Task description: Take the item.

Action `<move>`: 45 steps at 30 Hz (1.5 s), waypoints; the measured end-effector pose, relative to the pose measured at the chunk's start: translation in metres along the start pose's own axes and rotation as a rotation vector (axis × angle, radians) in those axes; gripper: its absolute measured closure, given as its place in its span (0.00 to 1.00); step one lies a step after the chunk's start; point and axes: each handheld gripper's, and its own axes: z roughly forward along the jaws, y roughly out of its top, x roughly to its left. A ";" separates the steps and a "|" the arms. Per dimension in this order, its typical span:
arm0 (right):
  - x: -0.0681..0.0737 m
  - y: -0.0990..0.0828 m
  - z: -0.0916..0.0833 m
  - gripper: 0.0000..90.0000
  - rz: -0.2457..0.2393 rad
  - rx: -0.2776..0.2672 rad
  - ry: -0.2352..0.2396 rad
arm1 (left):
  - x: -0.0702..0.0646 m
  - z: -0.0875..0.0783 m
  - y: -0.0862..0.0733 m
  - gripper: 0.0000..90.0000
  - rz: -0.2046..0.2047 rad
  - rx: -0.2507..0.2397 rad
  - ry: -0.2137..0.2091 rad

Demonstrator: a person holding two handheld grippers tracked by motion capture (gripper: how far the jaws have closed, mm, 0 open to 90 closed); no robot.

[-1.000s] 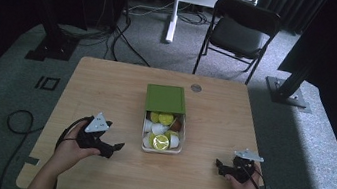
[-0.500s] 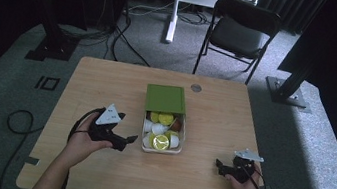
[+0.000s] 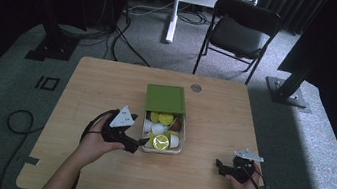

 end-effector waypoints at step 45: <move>0.000 0.000 0.000 0.13 0.000 0.000 0.000 | -0.045 0.081 0.007 0.29 0.251 0.229 0.018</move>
